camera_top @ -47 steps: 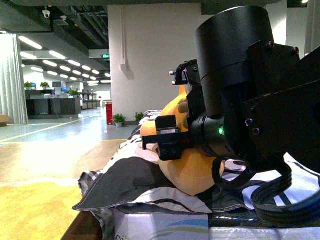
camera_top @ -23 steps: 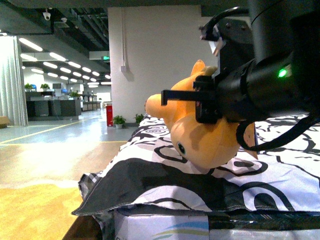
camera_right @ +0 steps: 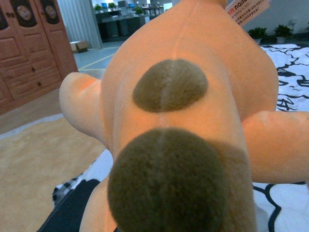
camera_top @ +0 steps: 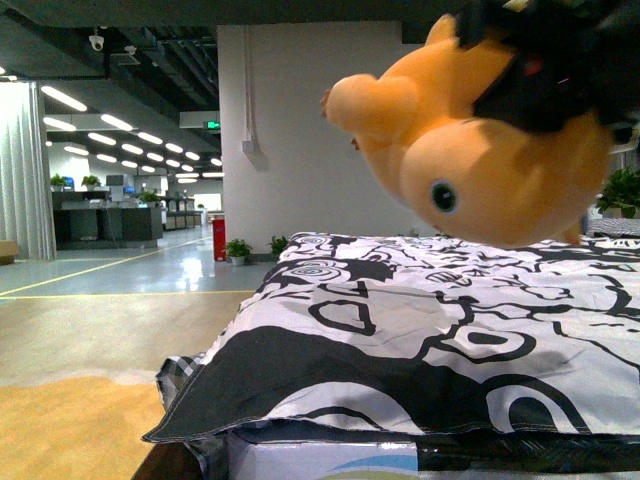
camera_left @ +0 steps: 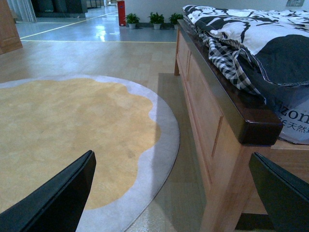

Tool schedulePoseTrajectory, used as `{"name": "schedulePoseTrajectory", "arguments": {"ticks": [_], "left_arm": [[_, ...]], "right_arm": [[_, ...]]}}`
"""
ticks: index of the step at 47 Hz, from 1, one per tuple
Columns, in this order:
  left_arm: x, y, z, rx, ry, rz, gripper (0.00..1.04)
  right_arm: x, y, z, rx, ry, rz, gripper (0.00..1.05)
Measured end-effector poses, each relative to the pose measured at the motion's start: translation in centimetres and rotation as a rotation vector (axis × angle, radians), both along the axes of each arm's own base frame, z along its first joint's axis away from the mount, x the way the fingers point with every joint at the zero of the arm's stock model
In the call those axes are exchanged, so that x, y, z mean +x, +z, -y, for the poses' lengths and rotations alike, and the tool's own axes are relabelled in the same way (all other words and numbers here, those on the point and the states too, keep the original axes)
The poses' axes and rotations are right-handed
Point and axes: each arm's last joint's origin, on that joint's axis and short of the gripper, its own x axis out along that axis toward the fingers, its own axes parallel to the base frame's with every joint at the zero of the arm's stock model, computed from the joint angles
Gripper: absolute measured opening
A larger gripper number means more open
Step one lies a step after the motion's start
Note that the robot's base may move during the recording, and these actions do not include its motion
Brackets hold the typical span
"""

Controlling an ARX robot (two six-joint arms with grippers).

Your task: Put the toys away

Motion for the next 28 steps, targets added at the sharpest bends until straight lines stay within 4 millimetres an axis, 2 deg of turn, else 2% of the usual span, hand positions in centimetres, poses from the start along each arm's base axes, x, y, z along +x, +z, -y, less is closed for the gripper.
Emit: {"name": "schedulePoseTrajectory", "arguments": {"ticks": [2, 8, 12, 19, 26, 28], "left_arm": [[0.0, 0.0, 0.0, 0.0, 0.0, 0.0, 0.99], [0.0, 0.0, 0.0, 0.0, 0.0, 0.0, 0.98], [0.0, 0.0, 0.0, 0.0, 0.0, 0.0, 0.99], [0.0, 0.0, 0.0, 0.0, 0.0, 0.0, 0.98], [0.0, 0.0, 0.0, 0.0, 0.0, 0.0, 0.99], [0.0, 0.0, 0.0, 0.0, 0.0, 0.0, 0.98]], "right_arm": [[-1.5, -0.3, 1.2, 0.006, 0.013, 0.006, 0.08], [-4.1, -1.1, 2.9, 0.008, 0.031, 0.025, 0.08], [-6.6, -2.2, 4.3, 0.015, 0.039, 0.044, 0.08], [-10.6, -5.9, 5.9, 0.01, 0.025, 0.045, 0.07], [-13.0, -9.9, 6.2, 0.029, -0.014, 0.001, 0.07], [-13.4, -10.4, 6.1, 0.03, -0.016, -0.001, 0.07]]}}
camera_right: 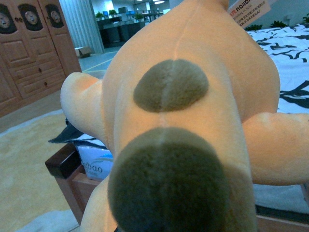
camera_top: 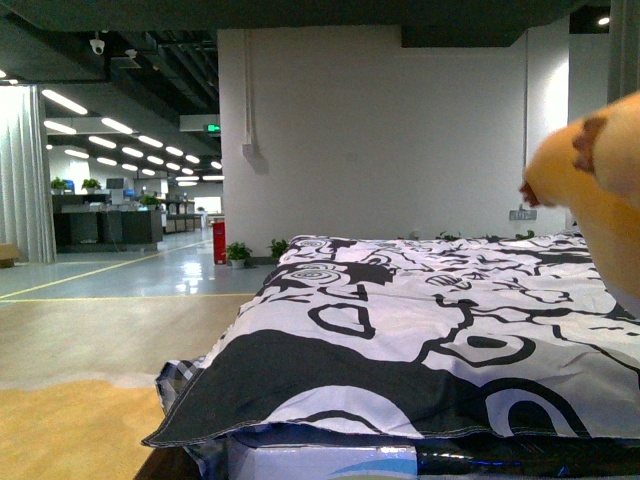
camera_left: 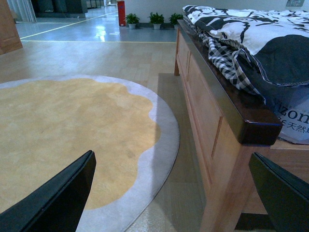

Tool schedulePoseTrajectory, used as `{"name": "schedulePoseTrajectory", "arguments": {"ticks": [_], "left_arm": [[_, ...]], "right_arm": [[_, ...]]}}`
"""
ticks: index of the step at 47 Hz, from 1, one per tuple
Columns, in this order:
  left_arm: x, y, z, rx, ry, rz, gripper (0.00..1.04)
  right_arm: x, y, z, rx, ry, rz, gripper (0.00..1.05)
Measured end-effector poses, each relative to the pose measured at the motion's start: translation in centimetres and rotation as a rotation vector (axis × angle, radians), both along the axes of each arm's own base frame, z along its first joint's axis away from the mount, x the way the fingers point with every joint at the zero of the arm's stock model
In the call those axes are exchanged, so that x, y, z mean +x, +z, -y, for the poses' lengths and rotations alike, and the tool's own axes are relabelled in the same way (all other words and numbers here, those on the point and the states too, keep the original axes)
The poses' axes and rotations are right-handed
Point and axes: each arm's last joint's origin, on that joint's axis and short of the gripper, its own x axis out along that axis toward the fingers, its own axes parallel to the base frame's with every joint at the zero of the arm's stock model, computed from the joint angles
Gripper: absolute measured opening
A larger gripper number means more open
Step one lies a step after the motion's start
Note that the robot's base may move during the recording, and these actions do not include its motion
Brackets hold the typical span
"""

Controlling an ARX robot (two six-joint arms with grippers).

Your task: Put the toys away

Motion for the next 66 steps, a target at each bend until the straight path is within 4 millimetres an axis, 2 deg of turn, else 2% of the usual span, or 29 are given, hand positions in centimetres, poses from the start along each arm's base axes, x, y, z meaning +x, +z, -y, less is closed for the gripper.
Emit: {"name": "schedulePoseTrajectory", "arguments": {"ticks": [9, 16, 34, 66], "left_arm": [[0.0, 0.0, 0.0, 0.0, 0.0, 0.0, 0.99], [0.0, 0.0, 0.0, 0.0, 0.0, 0.0, 0.98], [0.0, 0.0, 0.0, 0.0, 0.0, 0.0, 0.99], [0.0, 0.0, 0.0, 0.0, 0.004, 0.0, 0.99]], "right_arm": [[-1.3, -1.7, -0.9, -0.019, -0.03, 0.046, 0.07], [-1.3, -3.6, -1.5, -0.049, -0.071, 0.085, 0.07], [-1.4, -7.2, -2.6, -0.103, -0.072, 0.035, 0.07], [-1.4, -7.2, -2.8, -0.113, -0.06, 0.039, 0.07]]}}
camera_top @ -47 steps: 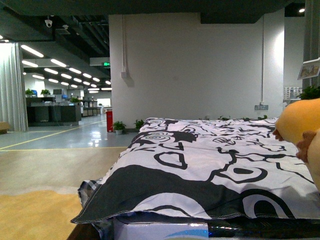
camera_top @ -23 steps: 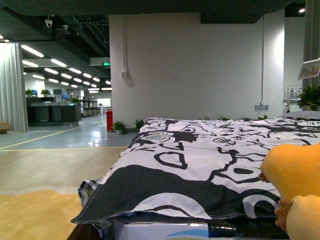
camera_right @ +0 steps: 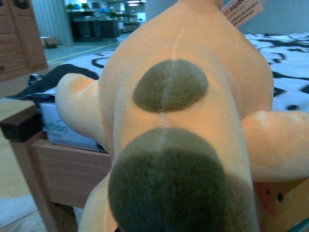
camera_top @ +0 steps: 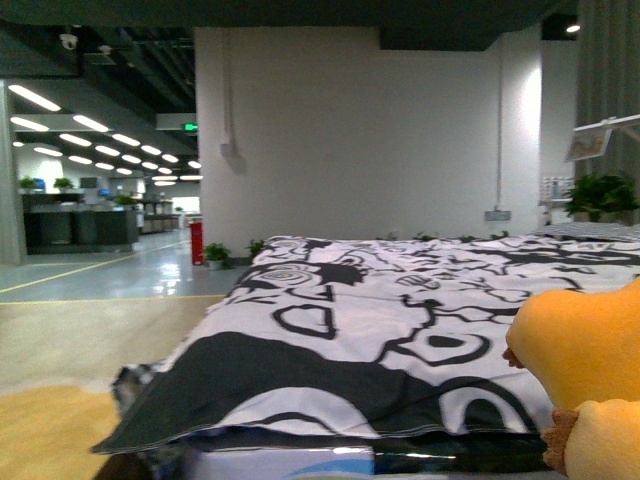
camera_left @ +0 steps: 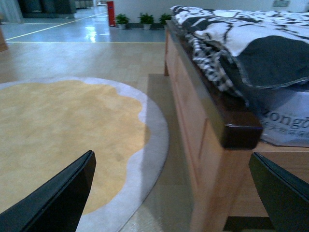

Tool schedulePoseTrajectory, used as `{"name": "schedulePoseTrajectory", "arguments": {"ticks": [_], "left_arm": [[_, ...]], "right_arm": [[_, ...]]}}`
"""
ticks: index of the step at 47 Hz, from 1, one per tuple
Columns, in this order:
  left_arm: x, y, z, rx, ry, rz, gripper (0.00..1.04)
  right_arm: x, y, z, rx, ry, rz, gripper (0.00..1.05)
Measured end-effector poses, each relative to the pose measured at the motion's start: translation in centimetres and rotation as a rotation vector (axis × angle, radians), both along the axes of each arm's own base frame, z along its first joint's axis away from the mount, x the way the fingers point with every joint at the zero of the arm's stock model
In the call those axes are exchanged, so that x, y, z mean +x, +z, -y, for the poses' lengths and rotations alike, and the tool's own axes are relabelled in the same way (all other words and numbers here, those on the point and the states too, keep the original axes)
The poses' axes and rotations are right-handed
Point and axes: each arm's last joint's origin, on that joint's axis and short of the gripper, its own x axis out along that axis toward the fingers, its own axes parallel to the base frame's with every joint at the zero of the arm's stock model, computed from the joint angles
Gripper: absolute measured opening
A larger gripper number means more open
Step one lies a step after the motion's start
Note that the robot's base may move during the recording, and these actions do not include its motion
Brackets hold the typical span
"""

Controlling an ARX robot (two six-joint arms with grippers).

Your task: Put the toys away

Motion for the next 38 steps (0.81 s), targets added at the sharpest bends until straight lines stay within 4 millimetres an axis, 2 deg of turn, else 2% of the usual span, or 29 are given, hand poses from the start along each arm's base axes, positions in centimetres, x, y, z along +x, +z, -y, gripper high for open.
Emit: {"name": "schedulePoseTrajectory", "arguments": {"ticks": [38], "left_arm": [[0.0, 0.0, 0.02, 0.0, -0.005, 0.0, 0.99]], "right_arm": [[-0.01, -0.03, 0.04, -0.001, -0.011, 0.002, 0.07]]}}
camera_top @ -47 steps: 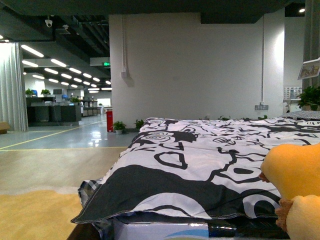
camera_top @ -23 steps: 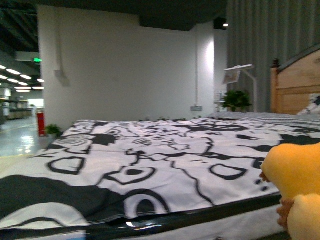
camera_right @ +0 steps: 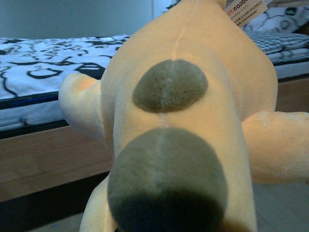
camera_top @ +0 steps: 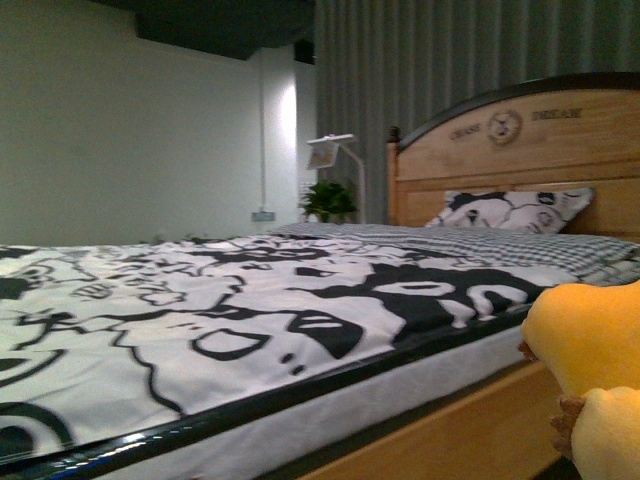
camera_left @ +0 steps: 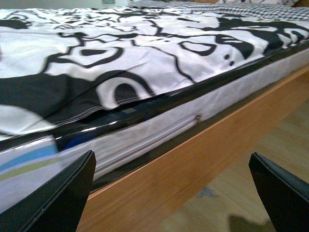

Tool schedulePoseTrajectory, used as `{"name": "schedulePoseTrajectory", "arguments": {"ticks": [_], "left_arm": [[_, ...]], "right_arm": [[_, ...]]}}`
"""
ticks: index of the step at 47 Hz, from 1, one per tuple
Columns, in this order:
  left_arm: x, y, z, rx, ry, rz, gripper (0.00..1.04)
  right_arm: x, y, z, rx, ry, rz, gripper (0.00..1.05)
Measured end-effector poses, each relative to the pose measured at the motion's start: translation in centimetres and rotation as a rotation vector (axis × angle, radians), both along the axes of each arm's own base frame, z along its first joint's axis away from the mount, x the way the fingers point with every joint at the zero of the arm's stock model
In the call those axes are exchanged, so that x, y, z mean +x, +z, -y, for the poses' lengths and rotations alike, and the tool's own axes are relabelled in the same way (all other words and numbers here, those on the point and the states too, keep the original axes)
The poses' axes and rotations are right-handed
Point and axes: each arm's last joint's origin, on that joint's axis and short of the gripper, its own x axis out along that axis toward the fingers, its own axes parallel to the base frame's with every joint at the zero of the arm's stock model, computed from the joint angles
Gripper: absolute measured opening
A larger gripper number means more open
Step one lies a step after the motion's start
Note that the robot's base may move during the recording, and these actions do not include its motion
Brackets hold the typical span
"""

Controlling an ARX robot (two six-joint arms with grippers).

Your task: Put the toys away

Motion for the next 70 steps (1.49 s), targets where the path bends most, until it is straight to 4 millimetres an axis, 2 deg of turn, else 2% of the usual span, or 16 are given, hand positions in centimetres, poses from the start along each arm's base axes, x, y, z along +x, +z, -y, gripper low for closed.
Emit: {"name": "schedulePoseTrajectory", "arguments": {"ticks": [70], "left_arm": [[0.0, 0.0, 0.0, 0.0, 0.001, 0.0, 0.99]], "right_arm": [[-0.01, -0.05, 0.01, -0.001, 0.001, 0.001, 0.07]]}}
